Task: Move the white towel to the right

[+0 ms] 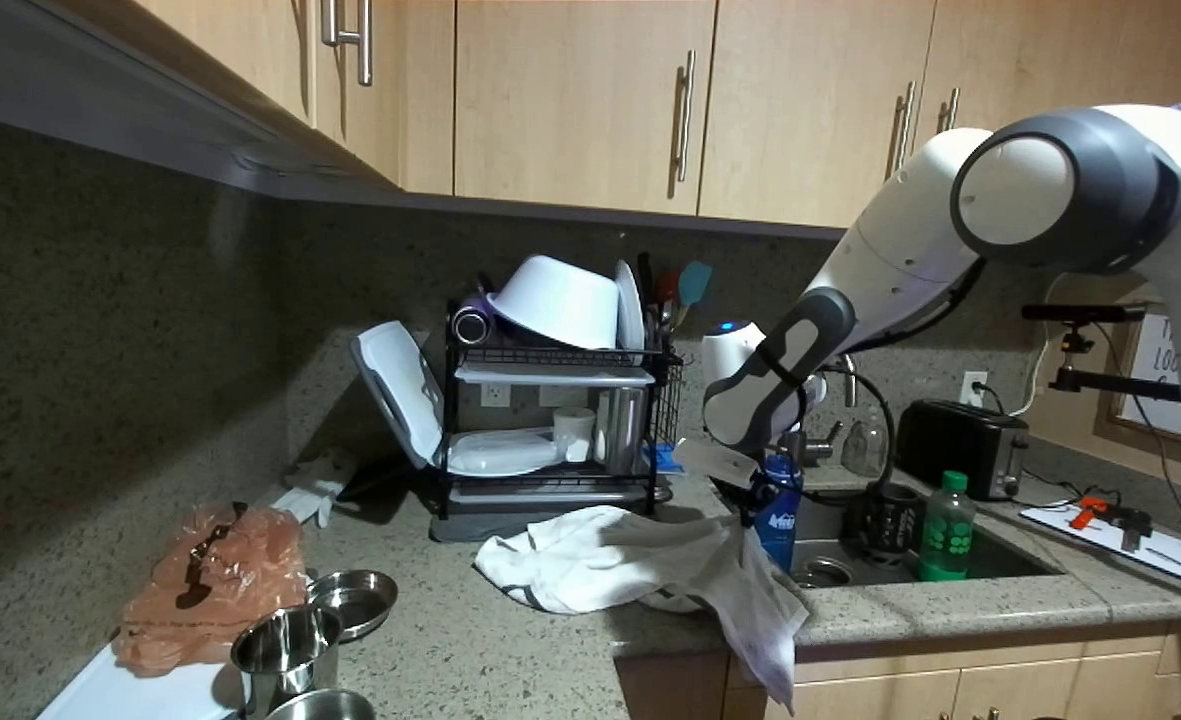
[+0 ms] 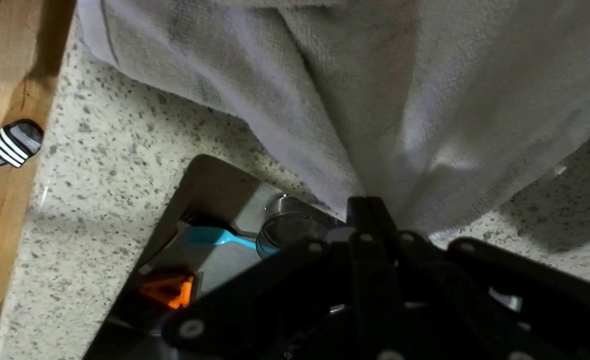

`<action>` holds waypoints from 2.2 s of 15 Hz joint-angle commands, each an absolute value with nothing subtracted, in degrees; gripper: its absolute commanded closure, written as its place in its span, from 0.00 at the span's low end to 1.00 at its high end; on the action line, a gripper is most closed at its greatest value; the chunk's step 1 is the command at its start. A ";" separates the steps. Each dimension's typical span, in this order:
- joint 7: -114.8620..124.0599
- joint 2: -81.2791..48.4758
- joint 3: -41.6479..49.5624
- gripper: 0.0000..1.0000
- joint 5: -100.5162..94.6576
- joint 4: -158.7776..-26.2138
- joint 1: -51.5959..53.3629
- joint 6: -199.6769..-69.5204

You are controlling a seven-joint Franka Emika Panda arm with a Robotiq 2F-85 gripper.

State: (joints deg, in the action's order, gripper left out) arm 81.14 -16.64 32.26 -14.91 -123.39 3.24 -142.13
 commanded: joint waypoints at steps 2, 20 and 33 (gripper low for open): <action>82.15 -16.19 28.92 0.99 -16.51 -123.17 -0.09 -141.85; 82.03 -11.59 20.97 0.00 -20.35 -126.04 -1.54 -146.68; 80.40 -1.39 14.47 0.00 -25.90 -135.53 -3.34 -150.57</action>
